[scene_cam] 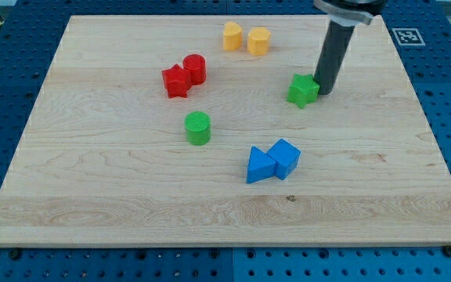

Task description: Move the green star toward the green circle

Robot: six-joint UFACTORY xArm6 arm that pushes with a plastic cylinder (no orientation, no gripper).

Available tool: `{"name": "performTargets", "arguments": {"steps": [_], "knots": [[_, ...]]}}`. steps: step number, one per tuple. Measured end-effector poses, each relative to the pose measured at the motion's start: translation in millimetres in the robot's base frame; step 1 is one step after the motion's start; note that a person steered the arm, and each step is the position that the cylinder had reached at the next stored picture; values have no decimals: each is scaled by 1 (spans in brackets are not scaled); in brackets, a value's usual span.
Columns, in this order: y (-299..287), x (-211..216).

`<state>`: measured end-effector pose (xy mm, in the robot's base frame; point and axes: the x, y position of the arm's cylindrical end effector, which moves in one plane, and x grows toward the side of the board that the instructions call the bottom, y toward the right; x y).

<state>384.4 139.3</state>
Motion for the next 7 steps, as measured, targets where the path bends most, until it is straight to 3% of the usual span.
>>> {"name": "performTargets", "arguments": {"steps": [2,5,7], "knots": [[-44,0],[-86,45],[-80,39]]}}
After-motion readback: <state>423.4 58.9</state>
